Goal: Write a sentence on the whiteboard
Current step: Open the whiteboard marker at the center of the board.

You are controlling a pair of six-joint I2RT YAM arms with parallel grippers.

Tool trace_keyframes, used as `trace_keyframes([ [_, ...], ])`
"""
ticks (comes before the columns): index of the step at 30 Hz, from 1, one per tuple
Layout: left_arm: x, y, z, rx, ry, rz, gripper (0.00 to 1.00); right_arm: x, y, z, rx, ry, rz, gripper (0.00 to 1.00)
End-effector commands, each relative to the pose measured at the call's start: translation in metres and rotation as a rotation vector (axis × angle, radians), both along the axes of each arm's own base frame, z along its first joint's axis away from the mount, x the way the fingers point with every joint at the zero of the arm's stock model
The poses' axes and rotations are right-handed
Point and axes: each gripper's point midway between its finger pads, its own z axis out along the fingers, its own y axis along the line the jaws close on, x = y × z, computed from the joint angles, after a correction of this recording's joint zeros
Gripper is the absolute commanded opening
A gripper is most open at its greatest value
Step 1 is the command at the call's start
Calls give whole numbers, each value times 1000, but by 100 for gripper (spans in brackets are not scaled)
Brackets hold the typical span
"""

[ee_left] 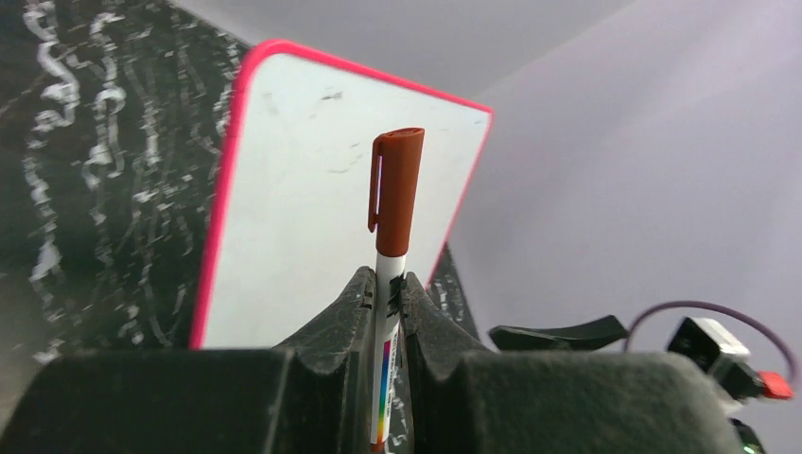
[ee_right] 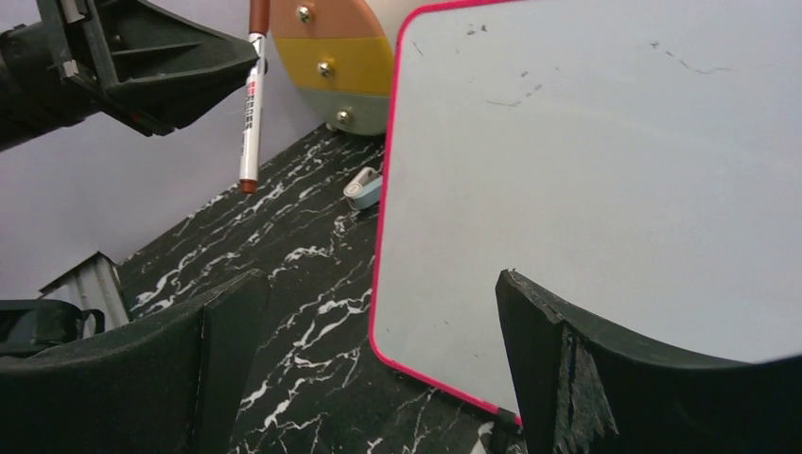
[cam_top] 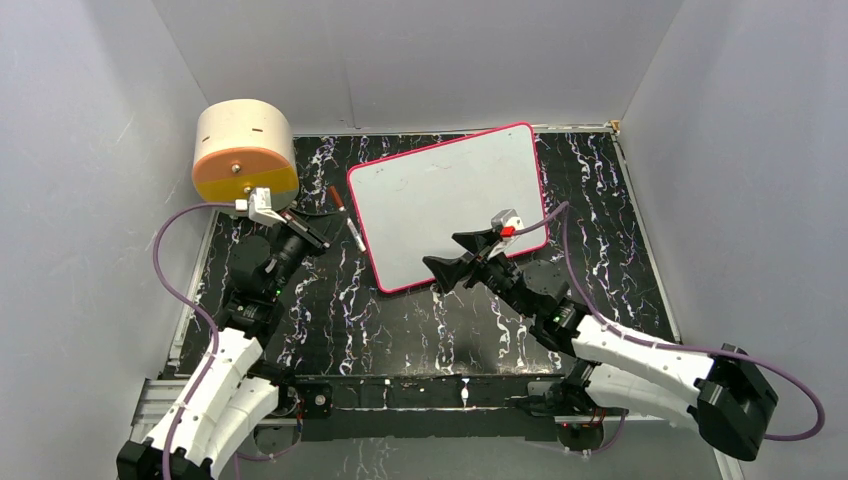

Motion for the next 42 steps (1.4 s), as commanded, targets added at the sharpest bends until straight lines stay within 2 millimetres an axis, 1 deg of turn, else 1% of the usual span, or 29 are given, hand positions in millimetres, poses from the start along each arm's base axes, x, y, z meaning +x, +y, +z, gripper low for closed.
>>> trace_keyframes([
  [1,-4,-15,44,-114,-155,-41,0,-8,9,61,220,-155,69,99],
  [3,-4,-23,49,-146,-173,-57,0,-8,13,65,252,-179,82,99],
  [7,-3,-41,50,-190,-171,-79,0,-3,21,70,286,-199,85,98],
  [10,-2,-47,53,-232,-163,-54,0,1,24,78,318,-218,79,98],
  [14,1,-54,54,-286,-140,-27,0,12,33,78,318,-211,59,97],
  [19,6,-65,39,-336,-58,-18,0,22,38,81,356,-209,33,92],
  [21,7,-70,36,-341,-44,-25,0,25,40,83,368,-210,29,91],
  [24,6,-76,38,-351,-37,-31,0,29,42,84,383,-207,21,87],
  [29,6,-84,37,-379,-13,-32,0,30,48,84,408,-190,35,76],
  [33,5,-93,40,-392,-10,-50,0,34,51,78,407,-168,27,69],
  [36,4,-93,41,-398,-13,-39,0,36,52,74,405,-153,26,65],
  [39,3,-95,41,-409,-8,-39,0,40,52,69,403,-136,8,59],
  [42,2,-99,41,-419,-4,-47,0,45,49,63,407,-113,-26,56],
])
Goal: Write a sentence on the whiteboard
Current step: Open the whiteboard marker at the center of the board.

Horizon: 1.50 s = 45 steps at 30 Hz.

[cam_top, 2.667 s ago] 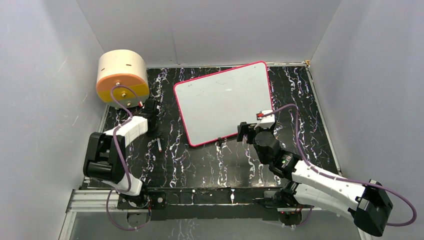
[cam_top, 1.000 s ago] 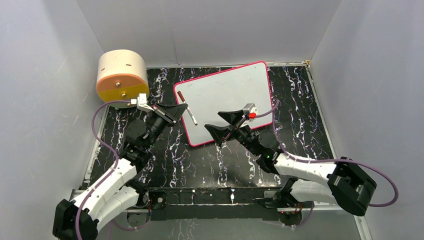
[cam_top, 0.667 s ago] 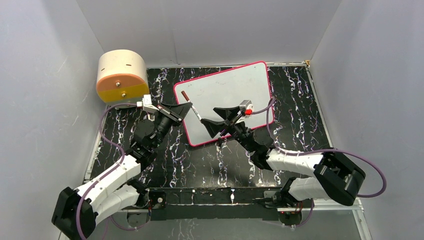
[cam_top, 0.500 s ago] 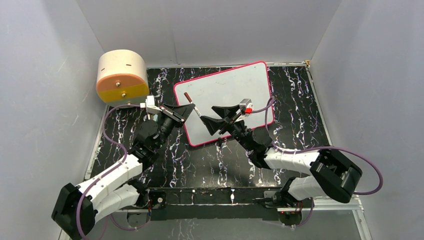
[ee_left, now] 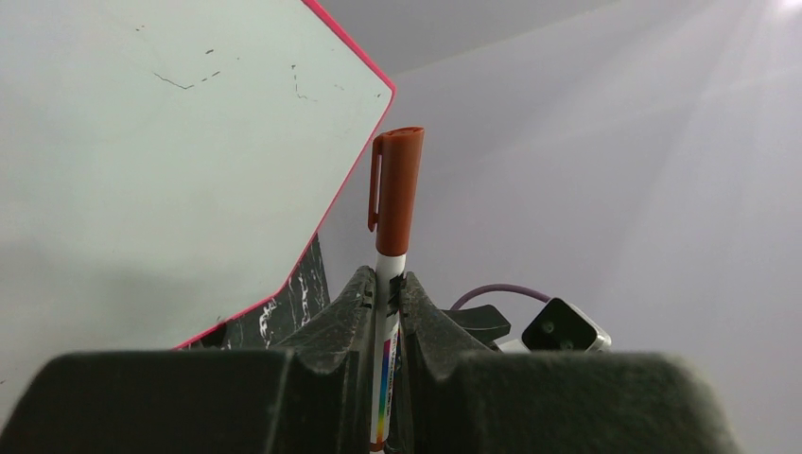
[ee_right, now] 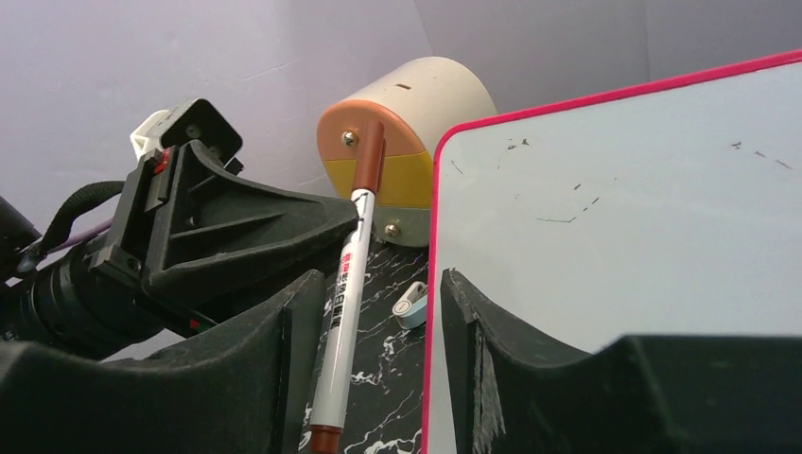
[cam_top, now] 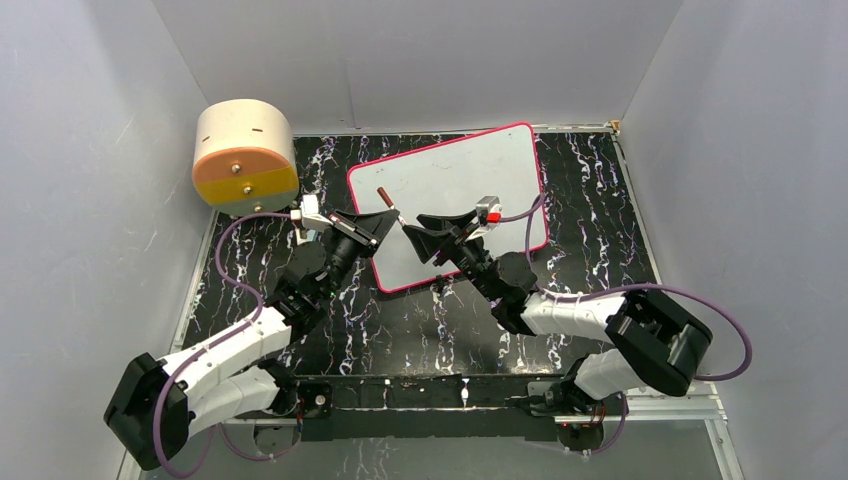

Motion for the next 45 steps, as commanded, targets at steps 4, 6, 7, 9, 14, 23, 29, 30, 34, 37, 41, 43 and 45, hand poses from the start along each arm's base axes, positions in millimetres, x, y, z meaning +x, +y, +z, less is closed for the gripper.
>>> trace_keyframes([
  [4,1,-1,35,-79,-63,33,0,10,-8,30,121,-26,-56,53],
  [6,0,-1,34,-82,-60,38,0,9,-7,30,127,-25,-48,51],
  [7,0,-1,33,-85,-57,40,0,9,-7,30,129,-23,-43,51],
  [9,0,-1,34,-97,-55,46,0,8,-6,31,134,-23,-38,50],
  [14,0,-2,35,-106,-56,58,0,7,-4,30,136,-19,-24,50],
  [23,-1,-6,33,-116,-49,59,0,5,0,31,155,-20,2,41],
  [29,-3,-8,30,-122,-42,51,0,2,0,32,162,-32,10,26],
  [30,-3,-8,28,-118,-41,51,0,1,-1,33,161,-36,12,21],
  [34,-5,-4,17,-88,-37,60,0,-2,-2,34,153,-43,26,2],
  [37,-7,2,5,-55,-23,78,12,-5,-2,32,137,-46,37,0],
  [41,-8,11,-10,36,3,111,31,-10,-4,29,104,-49,61,0],
  [43,-8,16,-12,116,-1,125,40,-12,-4,25,86,-38,71,0],
  [45,-8,21,-12,209,4,138,48,-16,-4,21,73,-33,87,0],
])
